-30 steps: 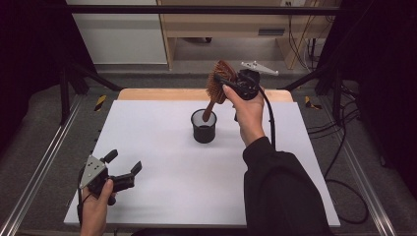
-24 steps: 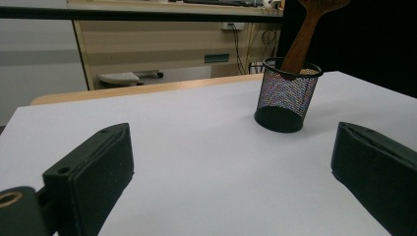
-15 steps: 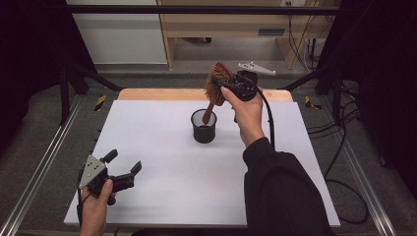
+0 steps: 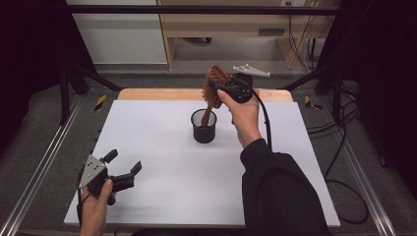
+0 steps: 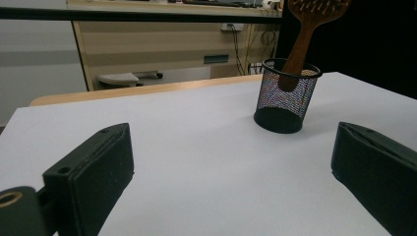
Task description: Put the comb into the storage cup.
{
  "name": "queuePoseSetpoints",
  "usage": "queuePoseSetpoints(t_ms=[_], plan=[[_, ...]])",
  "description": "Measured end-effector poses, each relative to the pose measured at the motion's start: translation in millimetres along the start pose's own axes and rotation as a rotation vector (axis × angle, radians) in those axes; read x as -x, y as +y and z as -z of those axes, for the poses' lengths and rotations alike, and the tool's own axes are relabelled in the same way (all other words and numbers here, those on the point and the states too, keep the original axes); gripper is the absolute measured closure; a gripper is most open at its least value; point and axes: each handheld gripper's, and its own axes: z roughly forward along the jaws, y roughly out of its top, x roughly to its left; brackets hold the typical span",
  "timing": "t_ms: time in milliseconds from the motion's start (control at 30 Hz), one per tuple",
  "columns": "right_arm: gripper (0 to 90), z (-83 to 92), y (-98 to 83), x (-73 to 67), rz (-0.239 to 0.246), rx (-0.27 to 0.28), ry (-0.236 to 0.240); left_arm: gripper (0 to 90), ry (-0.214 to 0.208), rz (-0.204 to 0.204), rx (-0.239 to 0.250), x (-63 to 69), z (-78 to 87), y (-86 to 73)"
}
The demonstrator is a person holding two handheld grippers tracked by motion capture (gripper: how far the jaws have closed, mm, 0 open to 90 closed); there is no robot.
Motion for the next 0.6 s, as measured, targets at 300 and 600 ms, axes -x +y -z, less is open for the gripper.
queuePoseSetpoints(t_ms=[300,600], plan=[[50.8,-0.8,-8.6,4.1,-0.01,-0.014,-0.003,2.7,-0.004,-0.003,-0.002,0.6,-0.4,0.0],[50.8,-5.7,-12.0,2.6,-0.007,-0.021,0.007,2.6,-0.005,-0.002,-0.002,0.5,-0.3,0.0]])
